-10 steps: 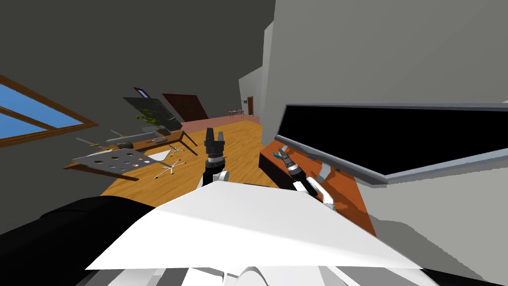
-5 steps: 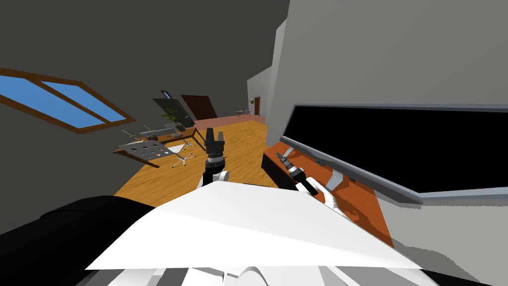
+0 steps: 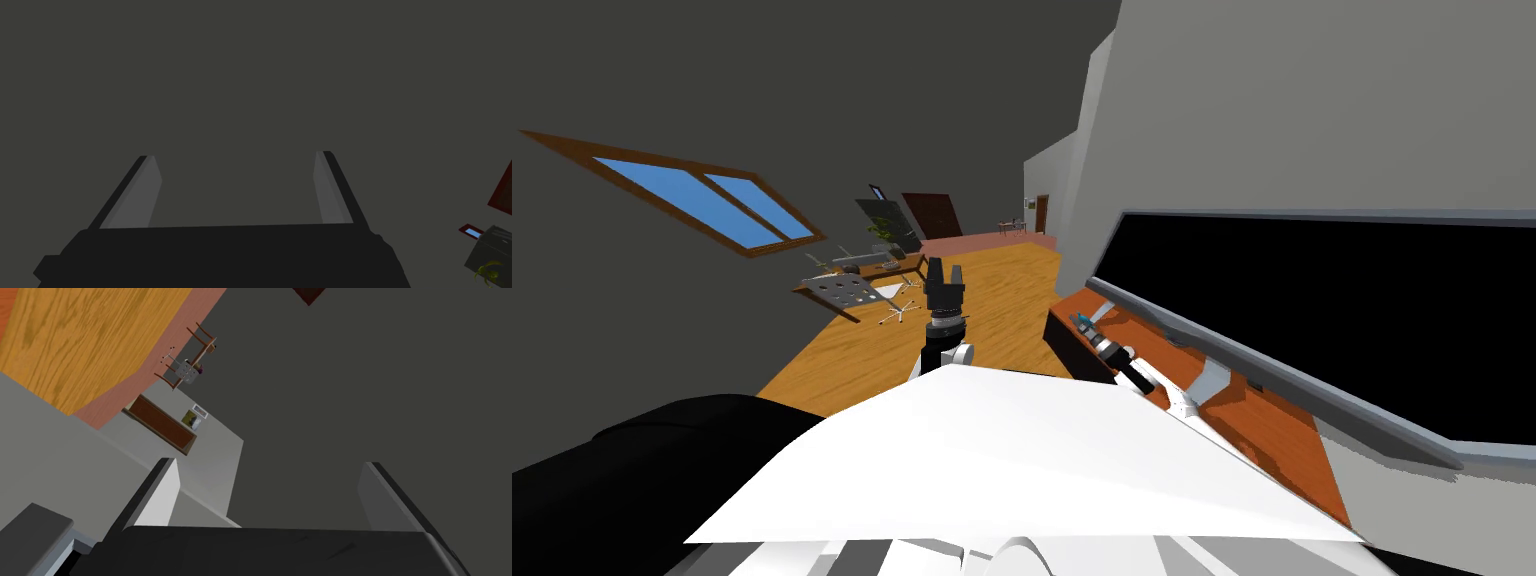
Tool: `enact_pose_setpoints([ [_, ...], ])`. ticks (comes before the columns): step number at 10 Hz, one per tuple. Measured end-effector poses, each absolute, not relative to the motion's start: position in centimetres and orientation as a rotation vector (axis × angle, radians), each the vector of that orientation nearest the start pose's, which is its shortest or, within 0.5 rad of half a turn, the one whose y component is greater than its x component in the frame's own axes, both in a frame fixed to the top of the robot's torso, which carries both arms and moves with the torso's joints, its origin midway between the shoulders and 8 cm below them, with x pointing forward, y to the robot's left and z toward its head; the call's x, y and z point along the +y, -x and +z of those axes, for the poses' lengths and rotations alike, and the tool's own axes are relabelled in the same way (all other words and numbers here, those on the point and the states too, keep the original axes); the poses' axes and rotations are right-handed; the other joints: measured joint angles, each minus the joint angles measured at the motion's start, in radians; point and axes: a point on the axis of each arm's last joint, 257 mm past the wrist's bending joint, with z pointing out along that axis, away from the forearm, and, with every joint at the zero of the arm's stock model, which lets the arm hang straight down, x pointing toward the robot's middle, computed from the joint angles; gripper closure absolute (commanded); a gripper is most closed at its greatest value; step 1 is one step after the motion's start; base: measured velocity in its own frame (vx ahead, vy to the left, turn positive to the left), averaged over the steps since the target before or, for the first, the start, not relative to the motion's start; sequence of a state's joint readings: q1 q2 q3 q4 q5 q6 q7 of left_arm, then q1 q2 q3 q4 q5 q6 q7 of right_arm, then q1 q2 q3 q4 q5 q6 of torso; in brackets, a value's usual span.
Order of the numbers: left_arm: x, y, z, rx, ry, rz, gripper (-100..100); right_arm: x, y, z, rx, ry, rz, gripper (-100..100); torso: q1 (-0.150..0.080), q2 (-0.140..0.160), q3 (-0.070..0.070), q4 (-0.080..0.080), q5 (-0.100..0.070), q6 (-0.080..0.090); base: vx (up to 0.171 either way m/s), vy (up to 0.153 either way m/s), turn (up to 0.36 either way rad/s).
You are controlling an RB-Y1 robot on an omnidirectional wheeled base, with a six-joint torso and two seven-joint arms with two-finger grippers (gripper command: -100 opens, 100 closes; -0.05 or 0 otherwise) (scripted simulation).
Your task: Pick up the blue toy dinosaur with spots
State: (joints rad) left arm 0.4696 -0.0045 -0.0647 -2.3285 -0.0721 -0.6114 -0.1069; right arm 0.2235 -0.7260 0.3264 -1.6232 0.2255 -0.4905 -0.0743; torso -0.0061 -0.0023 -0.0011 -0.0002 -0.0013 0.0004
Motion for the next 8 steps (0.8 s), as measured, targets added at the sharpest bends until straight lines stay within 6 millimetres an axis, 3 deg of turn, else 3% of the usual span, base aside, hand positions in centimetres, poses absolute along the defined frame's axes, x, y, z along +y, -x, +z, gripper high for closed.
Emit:
enact_pose_setpoints([
  [1, 24.1, -31.7, 7.3, 0.536, 0.438, -1.27, 0, -22.5, -41.1, -27.5, 1.75, -0.234, 1.078, -100, 0.0, 0.0, 0.0, 0.0, 0.0, 0.001, 0.004, -0.014, 0.049],
  [6, 24.1, -31.7, 7.3, 0.536, 0.438, -1.27, 0, -27.5, -39.6, -34.0, 1.949, -0.203, 0.937, -100, -0.001, -0.001, 0.0, 0.0, 0.0, 0.001, 0.006, -0.027, 0.32],
  [8, 24.1, -31.7, 7.3, 0.536, 0.438, -1.27, 0, -29.5, -38.6, -36.1, 2.031, -0.176, 0.874, -100, -0.001, -0.001, 0.0, 0.0, 0.0, 0.002, 0.005, -0.025, 0.071],
])
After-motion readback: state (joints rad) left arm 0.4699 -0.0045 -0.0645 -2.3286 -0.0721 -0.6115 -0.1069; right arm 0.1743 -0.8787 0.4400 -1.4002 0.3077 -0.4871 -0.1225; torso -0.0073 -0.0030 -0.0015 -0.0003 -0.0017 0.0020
